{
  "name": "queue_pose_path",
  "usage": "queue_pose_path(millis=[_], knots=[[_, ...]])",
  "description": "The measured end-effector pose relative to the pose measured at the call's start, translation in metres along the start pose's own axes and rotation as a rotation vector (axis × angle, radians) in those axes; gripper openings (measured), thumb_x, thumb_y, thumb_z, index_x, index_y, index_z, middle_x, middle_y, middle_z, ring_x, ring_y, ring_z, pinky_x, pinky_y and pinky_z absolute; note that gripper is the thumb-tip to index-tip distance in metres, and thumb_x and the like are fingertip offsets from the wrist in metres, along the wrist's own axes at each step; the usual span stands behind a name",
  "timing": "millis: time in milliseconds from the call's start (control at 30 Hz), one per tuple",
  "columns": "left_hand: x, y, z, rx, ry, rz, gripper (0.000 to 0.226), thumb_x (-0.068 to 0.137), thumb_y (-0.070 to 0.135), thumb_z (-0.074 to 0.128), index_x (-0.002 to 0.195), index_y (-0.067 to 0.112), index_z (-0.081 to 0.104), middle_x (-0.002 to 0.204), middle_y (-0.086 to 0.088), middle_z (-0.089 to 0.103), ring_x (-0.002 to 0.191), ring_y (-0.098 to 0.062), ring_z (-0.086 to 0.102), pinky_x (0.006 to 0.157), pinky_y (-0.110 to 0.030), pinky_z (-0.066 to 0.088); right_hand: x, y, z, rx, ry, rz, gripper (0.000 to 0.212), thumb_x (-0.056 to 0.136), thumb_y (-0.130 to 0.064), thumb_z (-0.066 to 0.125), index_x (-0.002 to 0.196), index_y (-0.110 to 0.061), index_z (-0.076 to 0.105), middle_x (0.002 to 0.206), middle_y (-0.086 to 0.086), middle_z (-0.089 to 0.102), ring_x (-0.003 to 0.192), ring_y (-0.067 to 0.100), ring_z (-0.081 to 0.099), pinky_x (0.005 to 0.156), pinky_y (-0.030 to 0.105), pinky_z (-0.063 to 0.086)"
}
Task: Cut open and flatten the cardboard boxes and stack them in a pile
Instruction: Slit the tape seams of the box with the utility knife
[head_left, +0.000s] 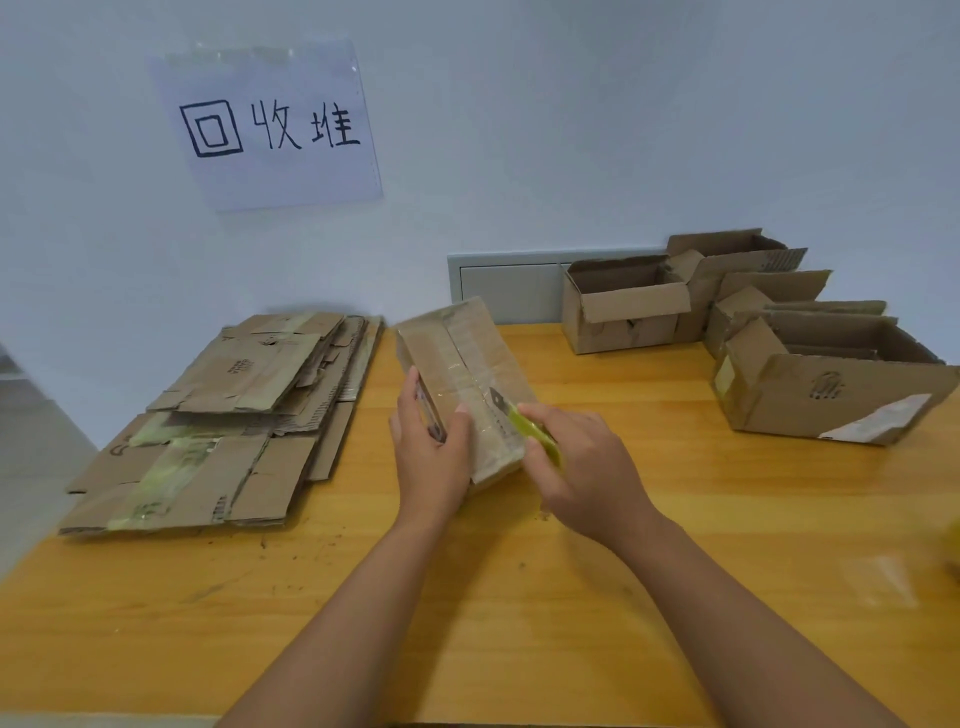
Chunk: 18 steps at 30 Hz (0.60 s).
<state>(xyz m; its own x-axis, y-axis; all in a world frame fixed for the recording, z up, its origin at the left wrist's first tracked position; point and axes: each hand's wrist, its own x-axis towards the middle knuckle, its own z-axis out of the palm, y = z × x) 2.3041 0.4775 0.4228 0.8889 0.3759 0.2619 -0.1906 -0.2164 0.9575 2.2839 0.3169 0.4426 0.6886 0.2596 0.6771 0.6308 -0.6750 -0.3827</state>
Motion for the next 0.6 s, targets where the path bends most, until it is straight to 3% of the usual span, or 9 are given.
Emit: queue_pose_path(millis=[133,267,433,600], knots=[[-0.006,0.003,0.002,0.019,-0.003,0.040,0.067,0.094,0.031,0.062,0.149,0.045,0.026,0.136,0.016,0.032,0.114,-0.019,0.059,0.091,-0.042,0.057,0.006,-0.003,0.007,-0.042,-0.070,-0.018,0.042,0.092,-0.027,0.043,0.122,-0.006,0.063,0.094,0.004,0.071,0.080,0.023,0.064,0.077,0.035,0.046],[-0.007,0.004,0.003,0.054,0.013,0.058,0.067,0.092,0.036,0.061,0.147,0.047,0.025,0.138,0.016,0.033,0.115,-0.020,0.059,0.094,-0.046,0.055,0.004,-0.003,0.011,-0.083,-0.113,-0.001,0.044,0.093,-0.027,0.041,0.125,-0.006,0.062,0.093,0.006,0.071,0.077,0.026,0.064,0.073,0.040,0.049],[-0.005,0.006,0.006,0.077,0.029,0.052,0.067,0.083,0.047,0.054,0.143,0.054,0.023,0.140,0.017,0.034,0.114,-0.024,0.060,0.091,-0.049,0.055,0.004,-0.005,0.010,-0.155,-0.104,0.011,0.040,0.088,-0.023,0.043,0.116,-0.005,0.066,0.078,0.005,0.067,0.064,0.027,0.059,0.065,0.038,0.049],[0.001,0.004,0.006,0.070,0.054,0.003,0.068,0.083,0.045,0.054,0.144,0.050,0.024,0.142,0.012,0.036,0.118,-0.021,0.057,0.095,-0.048,0.053,-0.007,-0.002,0.002,-0.167,-0.146,0.024,0.038,0.082,-0.022,0.045,0.108,-0.007,0.069,0.072,0.006,0.068,0.062,0.029,0.059,0.062,0.036,0.050]])
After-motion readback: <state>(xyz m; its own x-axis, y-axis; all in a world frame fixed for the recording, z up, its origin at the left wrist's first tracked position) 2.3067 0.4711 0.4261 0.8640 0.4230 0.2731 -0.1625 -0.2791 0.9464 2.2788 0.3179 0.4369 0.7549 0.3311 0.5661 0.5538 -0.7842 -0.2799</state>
